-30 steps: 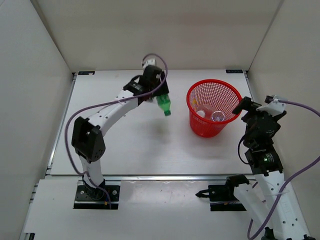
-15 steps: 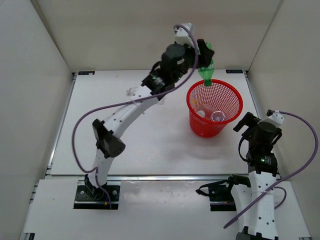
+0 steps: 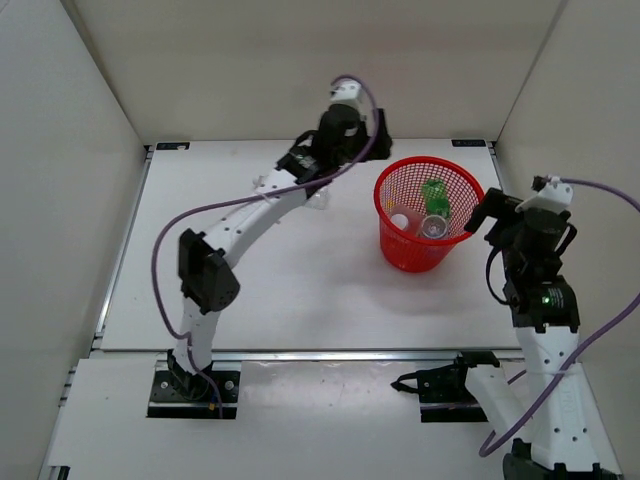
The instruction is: Put the plastic bottles in the bin
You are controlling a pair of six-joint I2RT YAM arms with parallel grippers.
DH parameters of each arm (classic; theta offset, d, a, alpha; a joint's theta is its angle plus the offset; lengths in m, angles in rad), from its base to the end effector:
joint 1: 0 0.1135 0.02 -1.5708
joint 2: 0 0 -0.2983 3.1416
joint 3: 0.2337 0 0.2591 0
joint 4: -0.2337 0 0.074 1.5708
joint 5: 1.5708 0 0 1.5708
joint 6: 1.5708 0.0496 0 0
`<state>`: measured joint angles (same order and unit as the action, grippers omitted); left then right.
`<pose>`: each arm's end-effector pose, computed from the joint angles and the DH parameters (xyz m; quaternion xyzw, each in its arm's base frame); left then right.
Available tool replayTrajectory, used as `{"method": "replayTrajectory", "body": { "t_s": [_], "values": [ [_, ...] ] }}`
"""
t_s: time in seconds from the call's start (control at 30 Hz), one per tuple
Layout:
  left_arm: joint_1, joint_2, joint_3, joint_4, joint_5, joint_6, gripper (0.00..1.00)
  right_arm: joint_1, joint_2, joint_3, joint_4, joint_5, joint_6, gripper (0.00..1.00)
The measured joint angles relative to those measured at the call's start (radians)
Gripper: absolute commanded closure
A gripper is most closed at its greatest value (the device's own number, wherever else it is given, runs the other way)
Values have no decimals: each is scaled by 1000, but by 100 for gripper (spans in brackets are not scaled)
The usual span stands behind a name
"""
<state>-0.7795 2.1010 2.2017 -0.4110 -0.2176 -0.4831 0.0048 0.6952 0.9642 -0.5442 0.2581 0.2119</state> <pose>0.3861 -0.3665 0.4185 0.0553 0.8037 -0.2750 0.5247 0.1354 -0.0120 0.3963 0.1590 0.7785 -0.0373 0.6060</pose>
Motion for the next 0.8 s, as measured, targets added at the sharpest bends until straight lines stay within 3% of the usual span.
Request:
{"method": "replayTrajectory", "body": {
  "t_s": [0.13, 0.23, 0.3, 0.37, 0.57, 0.8],
  "values": [
    [188, -293, -406, 1, 16, -85, 1, 74, 162, 181, 7, -105, -41, 1],
    [400, -595, -833, 36, 57, -154, 1, 275, 305, 293, 28, -92, -117, 1],
    [554, -770, -1019, -18, 40, -188, 2, 414, 420, 377, 38, -94, -175, 1],
    [621, -896, -1088, -100, -2, -192, 2, 468, 568, 481, 50, -174, -215, 1],
    [632, -1138, -1121, -237, -34, -184, 1, 458, 1024, 821, 28, -421, -300, 1],
    [700, -1169, -1242, -417, -39, -191, 1, 535, 1600, 1527, -129, -569, -425, 1]
  ]
}}
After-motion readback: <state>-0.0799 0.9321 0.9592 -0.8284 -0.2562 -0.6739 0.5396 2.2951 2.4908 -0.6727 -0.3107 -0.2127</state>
